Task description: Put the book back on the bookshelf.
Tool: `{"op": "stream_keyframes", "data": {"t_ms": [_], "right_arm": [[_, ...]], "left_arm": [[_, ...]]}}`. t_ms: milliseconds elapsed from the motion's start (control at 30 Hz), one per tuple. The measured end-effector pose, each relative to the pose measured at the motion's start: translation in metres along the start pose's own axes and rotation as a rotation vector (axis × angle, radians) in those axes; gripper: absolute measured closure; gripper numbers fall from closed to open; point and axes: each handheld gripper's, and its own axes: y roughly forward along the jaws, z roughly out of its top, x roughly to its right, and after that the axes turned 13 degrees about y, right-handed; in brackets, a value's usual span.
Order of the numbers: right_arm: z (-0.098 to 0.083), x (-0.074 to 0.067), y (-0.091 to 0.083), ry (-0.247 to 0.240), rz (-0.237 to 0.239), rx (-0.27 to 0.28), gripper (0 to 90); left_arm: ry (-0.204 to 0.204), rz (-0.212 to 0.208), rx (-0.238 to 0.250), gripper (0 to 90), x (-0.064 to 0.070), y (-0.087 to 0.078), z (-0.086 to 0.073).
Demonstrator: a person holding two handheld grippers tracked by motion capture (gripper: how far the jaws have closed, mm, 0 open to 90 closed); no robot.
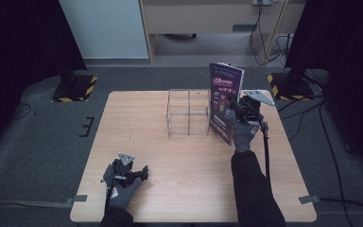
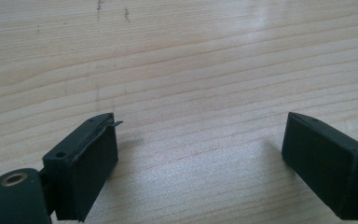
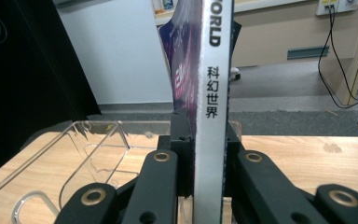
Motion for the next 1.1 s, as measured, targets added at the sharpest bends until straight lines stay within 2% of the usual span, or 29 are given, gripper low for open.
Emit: {"op": "stream_keyframes", "data": {"t_ms": [467,767,867,1100], "right_arm": [[-0.01,0.006,-0.012,-0.01,-0.005,-0.012,82.1],[-0.02,0.013,-0.028,-0.013,-0.025,-0.06,81.6],[-0.026,0.019,-0.034,0.009,-0.017,-0.066,81.8],[-0.03,0.021,-0.044,-0.005,-0.016,-0.104,81.8]], "left_arm": [[0.001,0.0,-0.001,9.6,0.0,0.0,0.0],[0.001,0.001,0.0,9.6,0.0,0.0,0.0],[0.003,0.001,-0.002,9.6,0.0,0.0,0.0],[0.003,0.001,-0.002,9.5,0.0,0.0,0.0]]}}
